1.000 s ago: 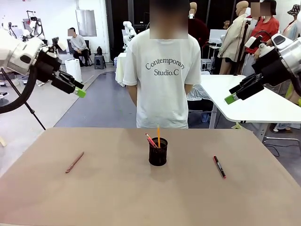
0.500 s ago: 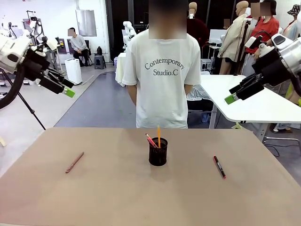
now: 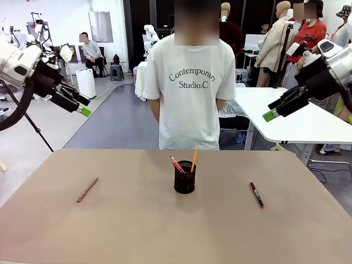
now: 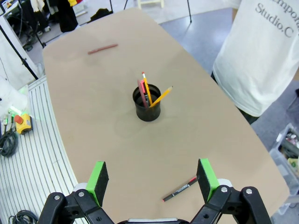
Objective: Place the pens into the pen holder.
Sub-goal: Pick up a writing instrument from the table and place it into the Pen holder.
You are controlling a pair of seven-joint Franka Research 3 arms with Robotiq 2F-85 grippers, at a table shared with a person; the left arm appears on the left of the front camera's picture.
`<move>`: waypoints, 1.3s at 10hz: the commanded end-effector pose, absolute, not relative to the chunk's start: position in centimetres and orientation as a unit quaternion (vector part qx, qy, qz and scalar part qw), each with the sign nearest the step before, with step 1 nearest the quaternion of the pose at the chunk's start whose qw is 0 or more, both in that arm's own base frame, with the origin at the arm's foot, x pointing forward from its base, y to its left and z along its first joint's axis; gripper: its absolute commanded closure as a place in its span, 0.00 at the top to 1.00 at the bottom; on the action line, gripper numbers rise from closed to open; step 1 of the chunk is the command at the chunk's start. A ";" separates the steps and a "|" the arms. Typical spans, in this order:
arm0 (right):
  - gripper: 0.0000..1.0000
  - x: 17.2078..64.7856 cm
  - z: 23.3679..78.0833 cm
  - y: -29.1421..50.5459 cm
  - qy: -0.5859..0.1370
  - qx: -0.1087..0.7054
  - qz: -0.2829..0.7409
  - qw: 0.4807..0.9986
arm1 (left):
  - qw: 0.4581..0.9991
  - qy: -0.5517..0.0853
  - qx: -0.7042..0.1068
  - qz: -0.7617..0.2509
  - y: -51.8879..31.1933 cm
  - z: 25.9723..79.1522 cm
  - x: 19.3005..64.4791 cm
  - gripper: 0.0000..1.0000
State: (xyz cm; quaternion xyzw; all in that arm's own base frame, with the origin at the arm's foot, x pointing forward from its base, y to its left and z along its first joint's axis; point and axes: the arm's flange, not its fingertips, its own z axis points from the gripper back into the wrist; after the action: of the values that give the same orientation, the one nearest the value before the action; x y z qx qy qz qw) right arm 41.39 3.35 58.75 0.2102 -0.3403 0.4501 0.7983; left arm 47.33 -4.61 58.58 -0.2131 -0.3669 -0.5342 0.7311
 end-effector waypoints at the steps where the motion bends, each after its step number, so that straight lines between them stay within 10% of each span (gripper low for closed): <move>1: 1.00 41.4 58.7 3.3 -0.340 0.210 0.450 0.798 | 0.732 -0.368 -0.209 -0.534 -4.5 58.8 47.3 1.00; 8: 1.00 48.1 57.1 7.1 -0.138 0.028 0.330 0.933 | 0.732 -0.368 -0.209 -0.534 -4.5 58.8 47.3 1.00; 13: 1.00 48.4 54.8 7.6 -0.129 -0.028 0.314 0.940 | 0.732 -0.368 -0.209 -0.534 -4.5 58.8 47.3 1.00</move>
State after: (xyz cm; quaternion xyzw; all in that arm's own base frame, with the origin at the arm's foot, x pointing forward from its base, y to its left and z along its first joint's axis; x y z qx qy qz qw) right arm 48.44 7.59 54.24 -0.0308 -0.1188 0.3079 0.9435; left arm 47.36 -4.61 58.71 -0.2123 -0.3679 -0.5345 0.7307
